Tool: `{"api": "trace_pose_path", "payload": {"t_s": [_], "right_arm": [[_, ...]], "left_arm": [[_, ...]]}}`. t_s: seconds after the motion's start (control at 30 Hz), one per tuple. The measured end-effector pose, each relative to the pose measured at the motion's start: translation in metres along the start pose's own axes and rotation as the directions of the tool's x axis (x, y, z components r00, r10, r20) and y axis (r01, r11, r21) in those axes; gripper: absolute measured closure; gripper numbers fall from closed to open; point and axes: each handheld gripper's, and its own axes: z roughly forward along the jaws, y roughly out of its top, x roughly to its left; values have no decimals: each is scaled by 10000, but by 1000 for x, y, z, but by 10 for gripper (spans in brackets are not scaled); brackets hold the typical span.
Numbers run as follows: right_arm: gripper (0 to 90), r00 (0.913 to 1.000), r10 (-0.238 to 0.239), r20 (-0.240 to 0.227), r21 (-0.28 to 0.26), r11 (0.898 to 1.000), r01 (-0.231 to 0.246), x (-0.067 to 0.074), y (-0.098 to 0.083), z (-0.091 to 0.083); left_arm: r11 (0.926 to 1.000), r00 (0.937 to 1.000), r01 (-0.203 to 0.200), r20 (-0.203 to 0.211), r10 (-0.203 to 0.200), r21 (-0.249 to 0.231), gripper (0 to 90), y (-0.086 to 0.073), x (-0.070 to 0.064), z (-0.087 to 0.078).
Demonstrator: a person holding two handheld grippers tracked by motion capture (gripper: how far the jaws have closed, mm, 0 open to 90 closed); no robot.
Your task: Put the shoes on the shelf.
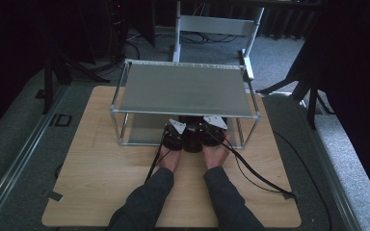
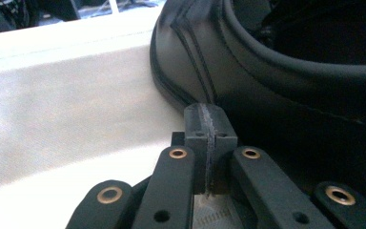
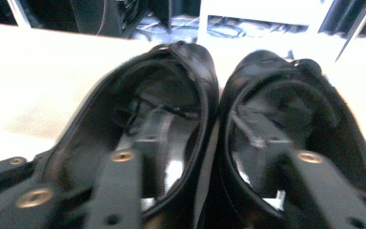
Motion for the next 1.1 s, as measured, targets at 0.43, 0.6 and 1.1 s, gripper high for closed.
{"api": "trace_pose_path", "payload": {"t_s": [0.43,0.6,1.1], "right_arm": [[326,9900,-1268,-617,-1022,9875,1201,-6,-4,-41],[289,9923,-1138,-490,-680,9916,1104,-27,-12,-53],[160,9970,-22,-778,1085,9940,107,-49,-38,-15]], "left_arm": [[9994,9960,304,836,-316,148,698,1,19,-9],[9985,9912,534,1219,-520,-85,593,-1,24,-26],[9979,9629,-629,2638,566,153,381,-24,-6,-49]]}}
